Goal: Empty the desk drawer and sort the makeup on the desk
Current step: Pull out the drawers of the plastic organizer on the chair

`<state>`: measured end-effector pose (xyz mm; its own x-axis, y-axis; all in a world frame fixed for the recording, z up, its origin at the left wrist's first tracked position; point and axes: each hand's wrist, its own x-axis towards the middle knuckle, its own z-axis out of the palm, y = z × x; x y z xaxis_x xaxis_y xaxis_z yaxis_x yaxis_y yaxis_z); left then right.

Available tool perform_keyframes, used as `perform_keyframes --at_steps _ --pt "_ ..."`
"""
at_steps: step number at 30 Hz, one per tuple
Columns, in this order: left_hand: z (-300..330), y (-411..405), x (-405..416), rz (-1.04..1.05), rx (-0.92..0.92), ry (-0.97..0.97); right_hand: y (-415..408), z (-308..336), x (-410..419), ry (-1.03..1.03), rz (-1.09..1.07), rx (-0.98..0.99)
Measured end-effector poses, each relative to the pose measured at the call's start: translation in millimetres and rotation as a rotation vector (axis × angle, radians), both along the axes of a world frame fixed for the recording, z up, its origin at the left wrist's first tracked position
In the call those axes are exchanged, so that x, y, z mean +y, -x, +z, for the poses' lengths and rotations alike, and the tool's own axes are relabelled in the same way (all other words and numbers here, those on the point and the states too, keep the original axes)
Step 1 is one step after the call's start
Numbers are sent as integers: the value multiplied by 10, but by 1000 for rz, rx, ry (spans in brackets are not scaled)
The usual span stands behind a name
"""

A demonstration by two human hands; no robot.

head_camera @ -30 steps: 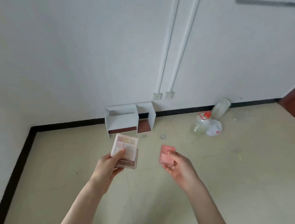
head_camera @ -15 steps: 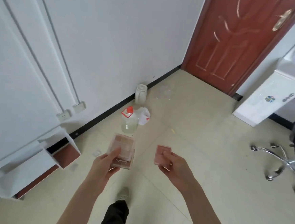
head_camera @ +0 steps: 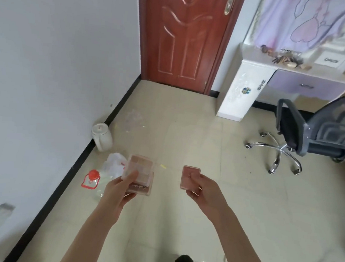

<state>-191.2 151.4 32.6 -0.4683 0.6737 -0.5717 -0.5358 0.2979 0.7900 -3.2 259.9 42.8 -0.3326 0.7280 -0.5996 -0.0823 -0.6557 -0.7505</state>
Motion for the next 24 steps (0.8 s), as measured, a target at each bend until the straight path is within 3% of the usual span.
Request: perform_keyframes --at_steps 24 --pt "-89 -394 5378 -265 -25 40 -654 -92 4852 33 -312 -8"
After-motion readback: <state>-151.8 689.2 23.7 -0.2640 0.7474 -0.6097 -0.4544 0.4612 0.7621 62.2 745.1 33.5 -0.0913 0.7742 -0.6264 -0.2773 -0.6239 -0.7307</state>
